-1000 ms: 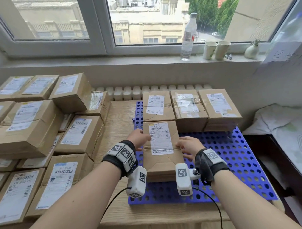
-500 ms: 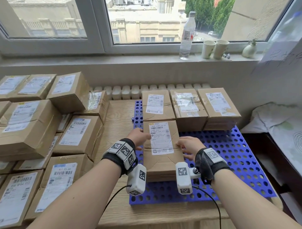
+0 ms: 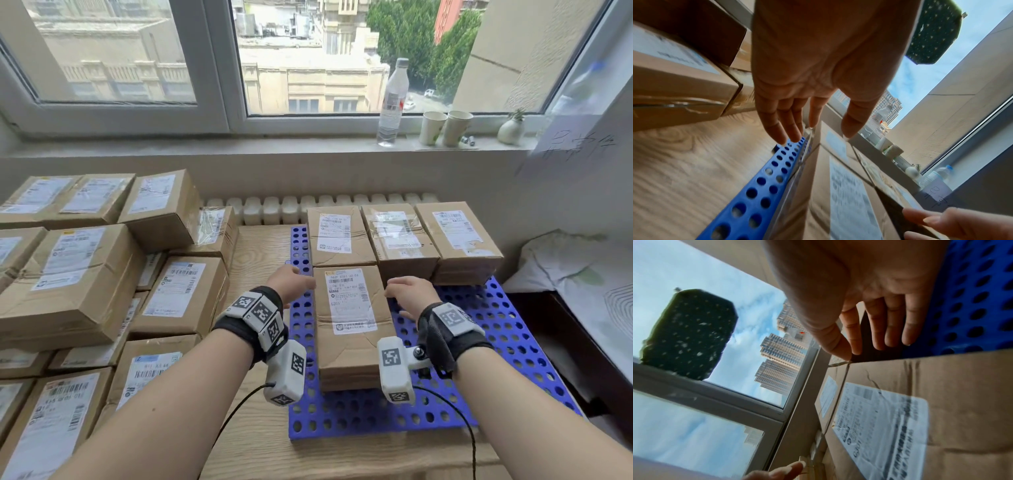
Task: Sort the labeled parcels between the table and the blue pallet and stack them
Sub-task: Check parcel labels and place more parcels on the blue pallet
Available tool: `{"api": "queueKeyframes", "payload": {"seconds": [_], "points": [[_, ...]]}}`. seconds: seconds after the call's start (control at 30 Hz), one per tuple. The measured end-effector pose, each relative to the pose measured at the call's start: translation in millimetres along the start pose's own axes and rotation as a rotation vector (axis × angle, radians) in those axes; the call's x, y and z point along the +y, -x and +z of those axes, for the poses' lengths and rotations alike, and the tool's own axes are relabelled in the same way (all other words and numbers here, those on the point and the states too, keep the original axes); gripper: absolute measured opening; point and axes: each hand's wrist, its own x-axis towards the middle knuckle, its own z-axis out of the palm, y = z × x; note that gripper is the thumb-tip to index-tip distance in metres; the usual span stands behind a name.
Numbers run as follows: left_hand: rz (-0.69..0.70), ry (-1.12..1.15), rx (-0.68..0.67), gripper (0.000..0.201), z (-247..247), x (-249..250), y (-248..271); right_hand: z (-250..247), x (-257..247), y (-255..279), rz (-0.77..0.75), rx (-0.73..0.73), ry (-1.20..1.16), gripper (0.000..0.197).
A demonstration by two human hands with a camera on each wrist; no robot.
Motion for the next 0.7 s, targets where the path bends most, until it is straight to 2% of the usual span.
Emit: {"api": "queueKeyframes", "payload": {"seconds": [0.2,0.27,0.37,0.47,0.7], "points": [[0.083,0.006,0.054,0.008,-41.5,5.7,16.4,8.5,-43.5,24.1,-0.191,0.057,0.22,0.031],[0.129,0.013,0.055,0.012,-56.5,6.6,24.1,20.1,-57.0,35.5,-0.223,0.036,0.22,0.028],[0.213,0.024,0.097,0.034,-80.6,6.5,36.0,44.3,-76.9,53.9,-0.274,-0.027,0.184,0.023],[0.267,0.031,0.151,0.033,-106.8,-0.8,44.6,70.7,-95.1,70.5,-0.337,-0.044,0.179,0.022],[0.296,0.064,0.204,0.026,-176.5,-36.6,62.4,133.5,-138.4,96.0,-0.442,-0.05,0.203,0.013]]}}
